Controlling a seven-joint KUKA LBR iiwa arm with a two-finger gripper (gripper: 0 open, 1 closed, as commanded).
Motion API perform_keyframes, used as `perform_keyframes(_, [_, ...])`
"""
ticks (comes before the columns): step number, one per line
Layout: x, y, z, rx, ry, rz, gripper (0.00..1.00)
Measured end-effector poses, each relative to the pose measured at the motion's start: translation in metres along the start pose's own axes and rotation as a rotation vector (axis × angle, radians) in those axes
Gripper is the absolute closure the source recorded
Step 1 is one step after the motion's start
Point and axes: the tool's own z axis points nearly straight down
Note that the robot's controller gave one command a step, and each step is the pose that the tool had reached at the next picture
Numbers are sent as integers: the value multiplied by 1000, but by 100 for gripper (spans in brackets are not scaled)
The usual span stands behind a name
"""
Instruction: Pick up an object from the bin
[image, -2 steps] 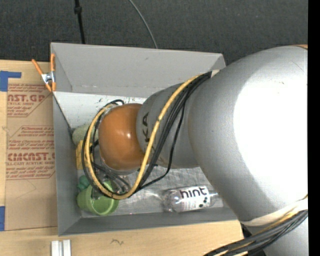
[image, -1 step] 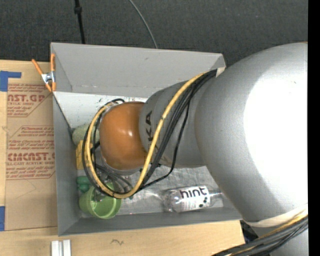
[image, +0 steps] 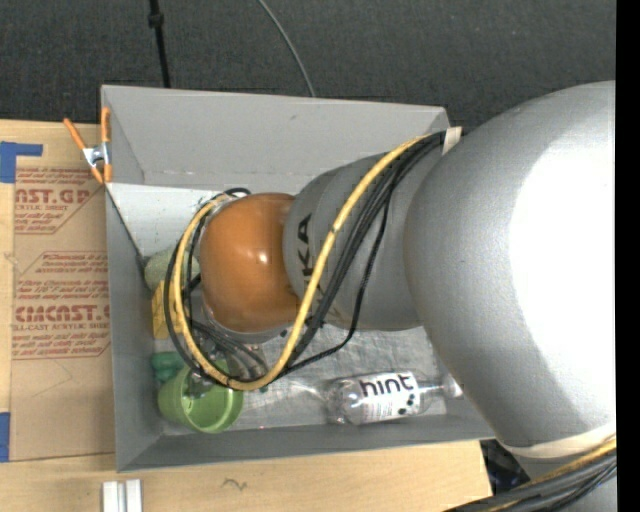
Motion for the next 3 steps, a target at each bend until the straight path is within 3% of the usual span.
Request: perform_keyframes(3, [1, 0, -28, 1, 5, 0, 100])
